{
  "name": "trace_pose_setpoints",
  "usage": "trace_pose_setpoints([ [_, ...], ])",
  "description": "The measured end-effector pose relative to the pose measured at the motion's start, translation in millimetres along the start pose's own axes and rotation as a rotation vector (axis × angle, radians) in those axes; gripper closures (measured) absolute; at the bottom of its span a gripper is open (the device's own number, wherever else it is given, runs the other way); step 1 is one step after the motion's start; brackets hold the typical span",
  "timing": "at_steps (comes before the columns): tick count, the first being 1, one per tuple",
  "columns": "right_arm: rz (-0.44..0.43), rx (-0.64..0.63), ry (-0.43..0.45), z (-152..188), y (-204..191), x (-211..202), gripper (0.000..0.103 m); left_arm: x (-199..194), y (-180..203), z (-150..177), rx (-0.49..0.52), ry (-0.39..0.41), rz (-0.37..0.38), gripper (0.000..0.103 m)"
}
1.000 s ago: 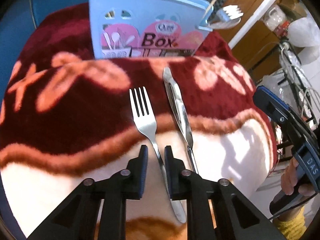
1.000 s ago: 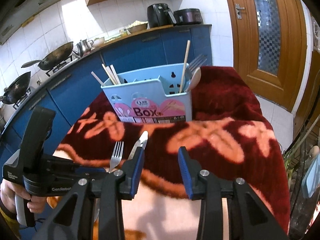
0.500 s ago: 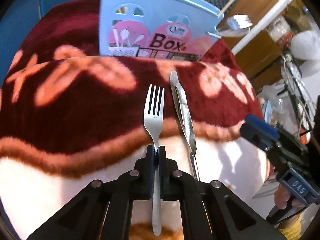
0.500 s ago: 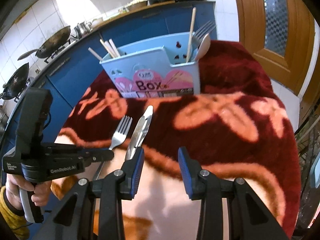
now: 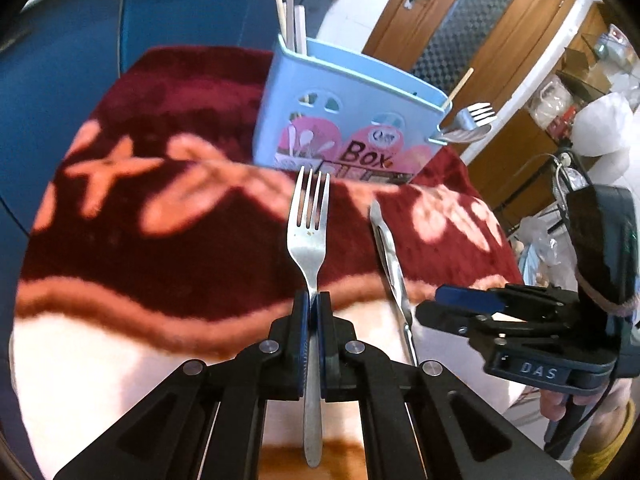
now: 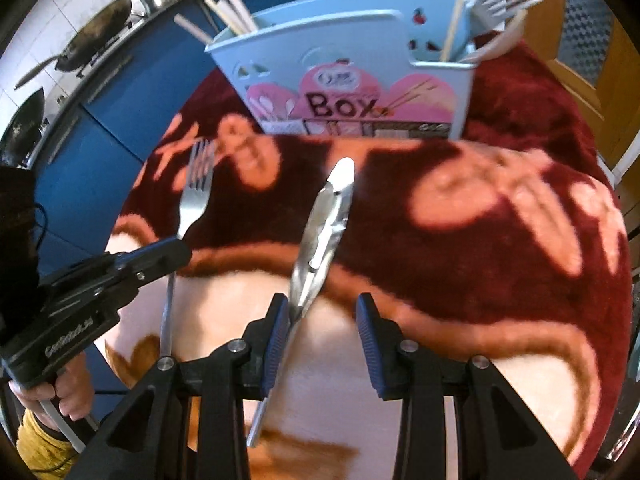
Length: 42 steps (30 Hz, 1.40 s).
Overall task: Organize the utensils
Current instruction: 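Grasp the metal fork with the left tool while the right tool grasps the metal knife, then lift and carry the fork and knife over the blue holder with both tools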
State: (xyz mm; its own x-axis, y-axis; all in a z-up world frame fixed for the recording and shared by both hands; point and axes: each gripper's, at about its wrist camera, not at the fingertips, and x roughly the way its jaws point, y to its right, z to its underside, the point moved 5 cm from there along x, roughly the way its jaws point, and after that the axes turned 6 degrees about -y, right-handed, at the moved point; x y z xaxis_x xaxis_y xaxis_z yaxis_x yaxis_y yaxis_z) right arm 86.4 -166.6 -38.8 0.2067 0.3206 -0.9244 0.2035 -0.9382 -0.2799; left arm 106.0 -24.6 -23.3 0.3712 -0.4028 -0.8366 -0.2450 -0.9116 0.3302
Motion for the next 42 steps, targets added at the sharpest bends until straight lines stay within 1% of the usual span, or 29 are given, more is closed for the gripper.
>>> trace_pose_setpoints([
  [7, 0.060, -0.045, -0.099, -9.0, -18.0, 21.9, 0.065, -4.4, -0.2, -3.9, 0.015, 0.062, -0.024, 0.100],
  [8, 0.083, -0.058, -0.105, -10.0, -19.7, 24.5, 0.068, -5.3, -1.6, -4.5, 0.018, 0.069, -0.027, 0.100],
  [9, 0.106, -0.070, -0.105, -10.6, -21.2, 25.4, 0.074, -6.2, -1.9, -5.3, 0.020, 0.077, -0.030, 0.100],
  [11, 0.123, -0.074, -0.104, -11.2, -20.8, 25.6, 0.082, -7.7, -2.0, -6.7, 0.021, 0.089, -0.027, 0.100],
  [13, 0.110, -0.069, -0.098, -11.2, -18.4, 24.1, 0.086, -9.2, -1.2, -8.1, 0.021, 0.103, -0.018, 0.100],
  [16, 0.060, -0.048, -0.062, -6.5, -11.1, 18.7, 0.086, -11.8, 2.1, -9.9, 0.033, 0.136, -0.012, 0.100],
  [18, 0.001, -0.023, -0.009, -1.7, -5.2, 10.4, 0.087, -13.8, 4.5, -11.8, 0.037, 0.161, -0.007, 0.100],
  [19, -0.015, -0.017, 0.009, 0.6, -0.5, 4.3, 0.087, -14.9, 6.0, -13.0, 0.038, 0.171, -0.001, 0.100],
  [24, -0.092, -0.003, 0.189, 7.7, 11.4, -36.2, 0.087, -24.5, 15.3, -22.3, 0.060, 0.235, 0.009, 0.100],
  [27, -0.085, -0.011, 0.290, 7.3, 18.4, -60.2, 0.087, -31.3, 22.6, -30.2, 0.069, 0.272, 0.020, 0.100],
  [33, -0.079, -0.009, 0.451, 0.8, 24.2, -99.6, 0.087, -44.0, 32.2, -51.2, 0.066, 0.335, 0.040, 0.100],
  [35, -0.075, -0.004, 0.502, -11.4, 28.3, -108.9, 0.087, -49.3, 35.6, -59.2, 0.072, 0.357, 0.041, 0.100],
  [39, -0.068, 0.010, 0.582, -34.1, 31.2, -119.7, 0.087, -61.0, 41.6, -80.0, 0.088, 0.432, 0.023, 0.100],
  [42, -0.038, 0.000, 0.631, -46.4, 34.0, -122.4, 0.087, -67.0, 44.1, -97.1, 0.095, 0.491, 0.011, 0.100],
])
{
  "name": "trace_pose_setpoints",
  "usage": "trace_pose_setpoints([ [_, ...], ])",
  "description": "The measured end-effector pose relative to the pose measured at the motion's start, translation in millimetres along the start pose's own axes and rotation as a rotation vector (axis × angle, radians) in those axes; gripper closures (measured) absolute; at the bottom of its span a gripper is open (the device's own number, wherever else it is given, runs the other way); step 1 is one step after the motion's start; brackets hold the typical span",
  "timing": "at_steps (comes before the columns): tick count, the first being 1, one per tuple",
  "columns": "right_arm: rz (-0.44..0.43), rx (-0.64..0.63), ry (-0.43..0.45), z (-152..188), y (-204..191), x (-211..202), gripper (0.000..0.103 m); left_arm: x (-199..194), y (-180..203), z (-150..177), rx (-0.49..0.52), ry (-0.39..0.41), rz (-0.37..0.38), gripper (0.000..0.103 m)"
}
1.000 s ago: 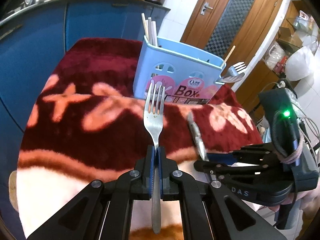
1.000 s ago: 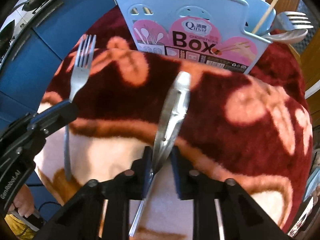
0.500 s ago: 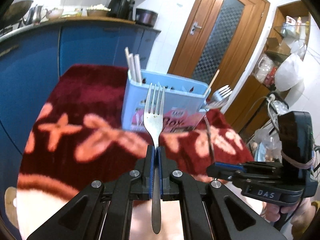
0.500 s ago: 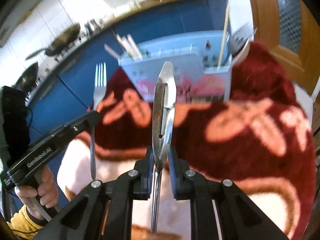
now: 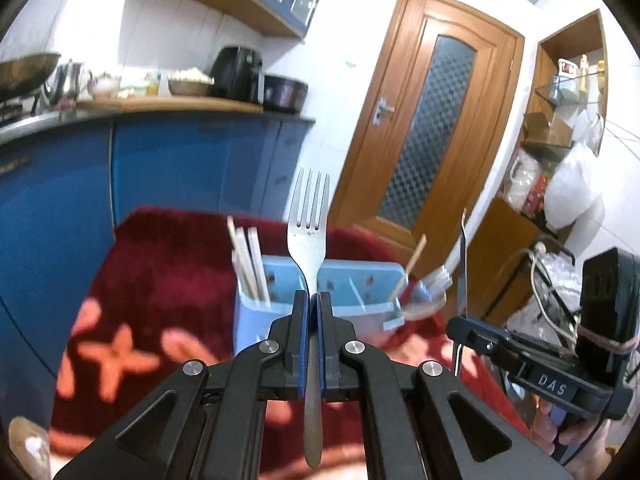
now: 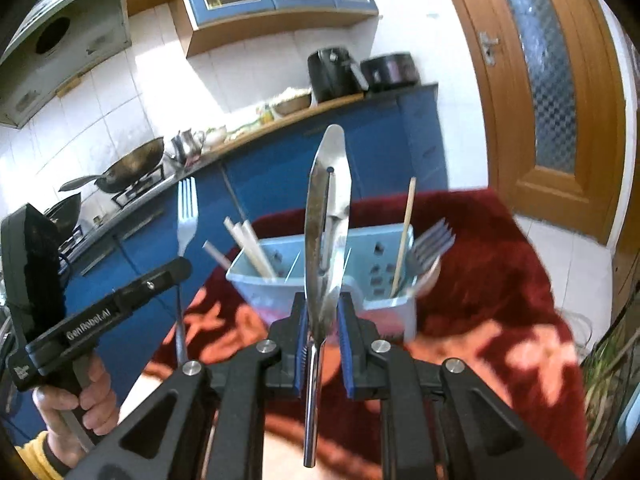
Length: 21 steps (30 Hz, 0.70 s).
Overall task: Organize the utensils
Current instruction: 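Lift and carry the fork and knife over the blue holder with both tools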
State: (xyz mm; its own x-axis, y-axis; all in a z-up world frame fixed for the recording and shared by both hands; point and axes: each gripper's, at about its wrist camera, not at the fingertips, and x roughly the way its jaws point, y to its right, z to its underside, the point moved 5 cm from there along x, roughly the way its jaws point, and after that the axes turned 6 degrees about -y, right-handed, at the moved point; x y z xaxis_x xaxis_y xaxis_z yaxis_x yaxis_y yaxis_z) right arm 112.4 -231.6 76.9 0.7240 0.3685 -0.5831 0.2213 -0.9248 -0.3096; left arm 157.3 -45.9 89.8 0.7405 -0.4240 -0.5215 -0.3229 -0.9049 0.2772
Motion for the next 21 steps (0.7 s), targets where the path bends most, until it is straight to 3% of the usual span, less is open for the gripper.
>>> trace_pose_setpoints([
  [10, 0.056, -0.047, 0.139, -42.6, 10.3, 17.5, 0.087, 27.9, -9.3, -46.4, -0.014, 0.130, -0.043, 0.100],
  [21, 0.117, -0.092, 0.275, -73.4, 18.2, 44.8, 0.087, 59.1, -20.7, -58.6, 0.014, 0.245, -0.123, 0.100],
])
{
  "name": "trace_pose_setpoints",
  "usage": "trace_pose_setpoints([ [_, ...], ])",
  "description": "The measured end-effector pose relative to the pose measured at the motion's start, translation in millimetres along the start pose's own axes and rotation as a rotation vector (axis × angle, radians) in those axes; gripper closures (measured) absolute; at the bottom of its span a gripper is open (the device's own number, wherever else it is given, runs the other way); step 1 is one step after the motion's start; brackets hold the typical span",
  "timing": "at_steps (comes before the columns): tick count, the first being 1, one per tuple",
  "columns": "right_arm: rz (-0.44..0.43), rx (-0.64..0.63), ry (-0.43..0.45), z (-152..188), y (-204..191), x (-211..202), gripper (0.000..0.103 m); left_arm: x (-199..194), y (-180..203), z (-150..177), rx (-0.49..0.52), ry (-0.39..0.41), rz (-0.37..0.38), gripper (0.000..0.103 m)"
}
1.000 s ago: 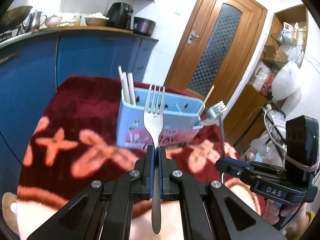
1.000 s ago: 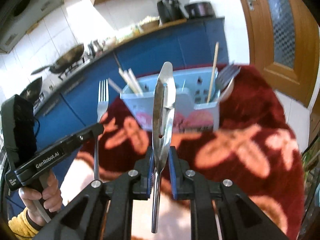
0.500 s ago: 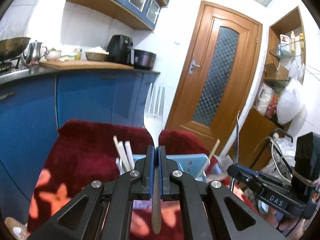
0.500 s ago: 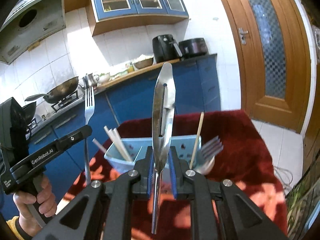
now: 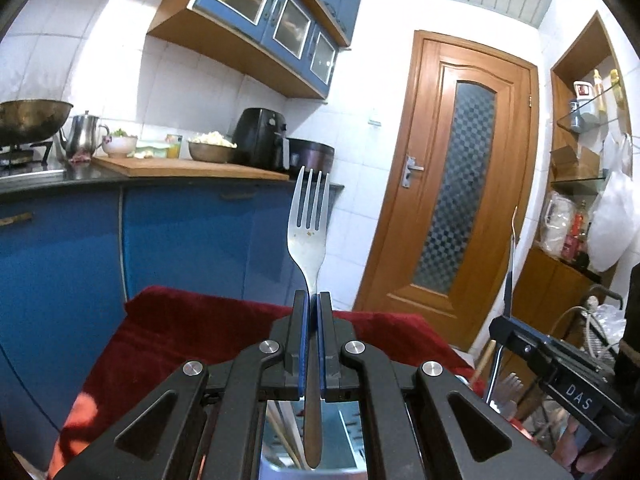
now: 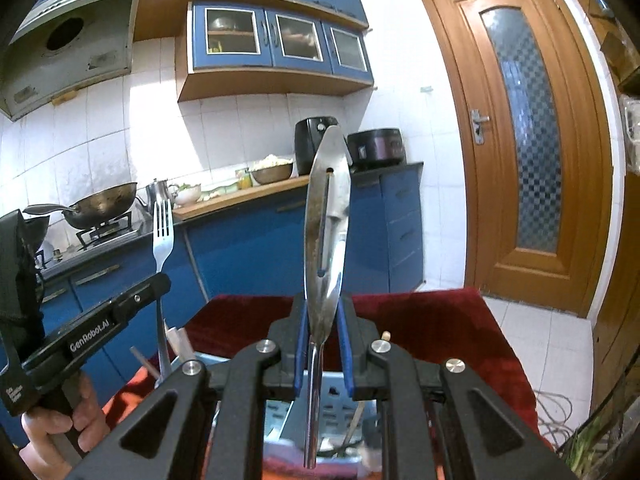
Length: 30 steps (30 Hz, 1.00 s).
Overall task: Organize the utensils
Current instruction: 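Lift and carry the fork and knife over the blue holder with both tools, then lower the fork into the holder and open the left tool while the right tool releases the knife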
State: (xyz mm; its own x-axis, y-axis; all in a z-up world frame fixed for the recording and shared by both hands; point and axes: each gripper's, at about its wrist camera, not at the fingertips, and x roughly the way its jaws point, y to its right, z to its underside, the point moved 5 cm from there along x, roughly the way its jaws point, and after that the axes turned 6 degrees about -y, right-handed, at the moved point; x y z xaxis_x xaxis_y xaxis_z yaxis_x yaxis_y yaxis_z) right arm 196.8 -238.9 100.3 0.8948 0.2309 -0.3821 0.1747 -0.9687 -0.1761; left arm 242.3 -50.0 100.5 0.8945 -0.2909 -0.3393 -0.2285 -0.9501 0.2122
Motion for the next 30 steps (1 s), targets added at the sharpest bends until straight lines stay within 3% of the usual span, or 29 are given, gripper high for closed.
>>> trace_pose_setpoints([
  [10, 0.022, -0.043, -0.001, 19.0, 2.1, 28.6, 0.086, 23.5, 2.4, 27.0, 0.035, -0.016, -0.008, 0.099],
  [15, 0.012, -0.035, 0.006, 22.6, 2.0, 25.0, 0.074, 26.9, 1.3, 35.1, 0.028, -0.056, -0.002, 0.089],
  [30, -0.045, -0.028, 0.056, 11.6, -19.9, -39.7, 0.069, -37.4, 12.1, 21.7, 0.050, -0.018, 0.008, 0.088],
])
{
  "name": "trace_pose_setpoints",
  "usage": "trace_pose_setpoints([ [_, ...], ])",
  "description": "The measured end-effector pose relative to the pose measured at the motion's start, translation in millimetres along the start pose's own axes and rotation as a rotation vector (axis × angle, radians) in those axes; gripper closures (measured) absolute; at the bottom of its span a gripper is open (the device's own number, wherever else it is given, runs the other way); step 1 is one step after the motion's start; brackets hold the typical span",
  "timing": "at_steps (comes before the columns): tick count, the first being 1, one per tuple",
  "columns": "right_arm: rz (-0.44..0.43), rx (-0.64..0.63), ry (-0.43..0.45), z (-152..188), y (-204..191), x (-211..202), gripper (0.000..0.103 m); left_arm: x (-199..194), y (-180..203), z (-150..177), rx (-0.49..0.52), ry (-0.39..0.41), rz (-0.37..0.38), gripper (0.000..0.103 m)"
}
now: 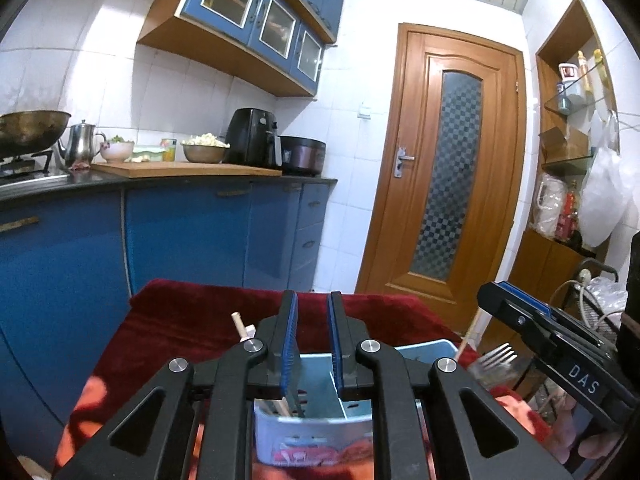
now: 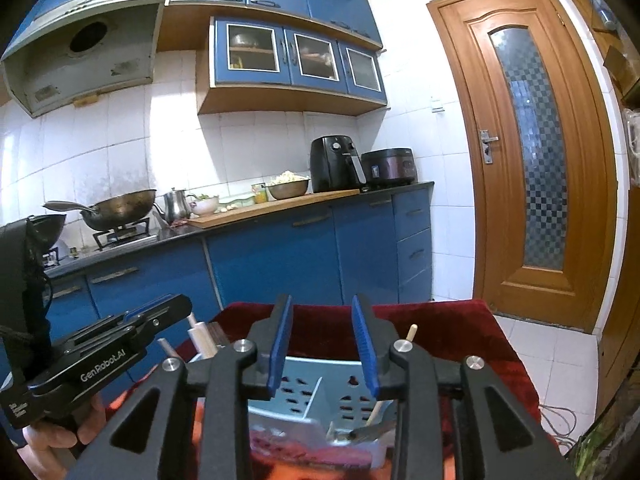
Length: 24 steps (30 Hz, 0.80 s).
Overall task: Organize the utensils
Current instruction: 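Lower the fork into the holder and open the left tool while the right tool releases the knife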
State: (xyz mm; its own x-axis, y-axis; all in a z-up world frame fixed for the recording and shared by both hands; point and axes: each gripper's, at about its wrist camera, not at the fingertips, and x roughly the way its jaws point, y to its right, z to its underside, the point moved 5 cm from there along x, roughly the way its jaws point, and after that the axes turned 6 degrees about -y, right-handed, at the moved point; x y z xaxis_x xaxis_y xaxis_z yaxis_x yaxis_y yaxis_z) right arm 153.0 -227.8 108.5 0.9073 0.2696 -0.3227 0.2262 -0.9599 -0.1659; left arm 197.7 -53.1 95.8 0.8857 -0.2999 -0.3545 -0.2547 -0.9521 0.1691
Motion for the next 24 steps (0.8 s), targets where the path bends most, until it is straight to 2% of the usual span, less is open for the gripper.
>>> trace_pose_setpoints([
  [7, -0.020, 0.016, -0.008, 1.2, -12.5, -33.5, 0.068, -34.4, 1.6, 6.2, 0.010, -0.023, -0.008, 0.088],
  [11, -0.028, 0.025, -0.005, 6.0, -21.9, -52.8, 0.064, -55.3, 3.6, 12.9, 0.007, -0.033, 0.000, 0.088],
  [20, -0.038, 0.042, -0.043, 39.0, -38.3, -86.9, 0.061, -96.9, 7.3, 39.6, 0.018, -0.058, -0.002, 0.087],
  [22, -0.030, 0.052, -0.057, 49.0, -39.2, -91.8, 0.060, -105.0, 6.6, 47.3, 0.017, -0.065, -0.004, 0.086],
  [24, -0.026, 0.059, -0.071, 58.9, -39.6, -95.6, 0.059, -113.0, 4.9, 57.6, 0.014, -0.078, -0.009, 0.077],
])
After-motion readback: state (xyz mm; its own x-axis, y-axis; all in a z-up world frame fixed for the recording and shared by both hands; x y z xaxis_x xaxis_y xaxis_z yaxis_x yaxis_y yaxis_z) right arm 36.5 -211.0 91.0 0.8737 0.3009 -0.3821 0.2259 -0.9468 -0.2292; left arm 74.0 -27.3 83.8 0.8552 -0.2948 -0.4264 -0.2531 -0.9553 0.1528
